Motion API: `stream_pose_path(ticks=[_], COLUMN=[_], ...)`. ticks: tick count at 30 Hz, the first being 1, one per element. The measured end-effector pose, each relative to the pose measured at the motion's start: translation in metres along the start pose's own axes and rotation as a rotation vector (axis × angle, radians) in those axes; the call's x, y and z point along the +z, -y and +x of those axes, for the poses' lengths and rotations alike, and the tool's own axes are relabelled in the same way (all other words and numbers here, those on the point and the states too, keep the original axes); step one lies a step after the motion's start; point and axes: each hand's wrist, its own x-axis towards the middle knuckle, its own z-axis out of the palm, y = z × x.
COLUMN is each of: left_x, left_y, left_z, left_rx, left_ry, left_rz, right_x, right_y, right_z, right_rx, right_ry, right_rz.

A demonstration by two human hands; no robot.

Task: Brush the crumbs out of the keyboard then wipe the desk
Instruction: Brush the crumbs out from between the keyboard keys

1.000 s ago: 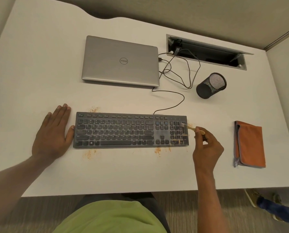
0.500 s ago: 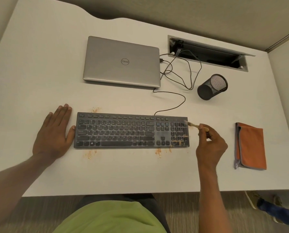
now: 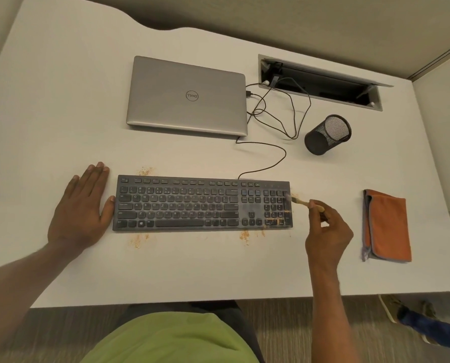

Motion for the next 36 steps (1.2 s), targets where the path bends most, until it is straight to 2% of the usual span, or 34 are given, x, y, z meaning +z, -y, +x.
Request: stream_pose_path(ticks=[6,12,23,30,36], left_x=[0.000,0.001,0.000,0.000,0.000], left_y=[0.001,0.000,0.000,0.001,0.000], left_z=[0.000,0.000,0.000,0.001,-0.001], left_rx=[0.000,0.009,0.003,0.003,0.000], left_ry=[-0.009,-0.024,-0.014,-0.011,-0.013], left_rz=[-0.003,-0.005,-0.001,-0.003,-0.002], right_x=[-0.011,-0.012,-0.020,-0.017,-0.017], right_y=[-0.012,-0.005,-0.017,-0.009,-0.016], right_z=[-0.014,-0.009,-0.026,-0.018,-0.026], right_rx=[0.014,0.002,0.039,0.023,0.028], right_ry=[0.070,0.009,0.074,0.007,0.050], right_rz=[-0.048,-0.010,-0.018,0.026,0.012])
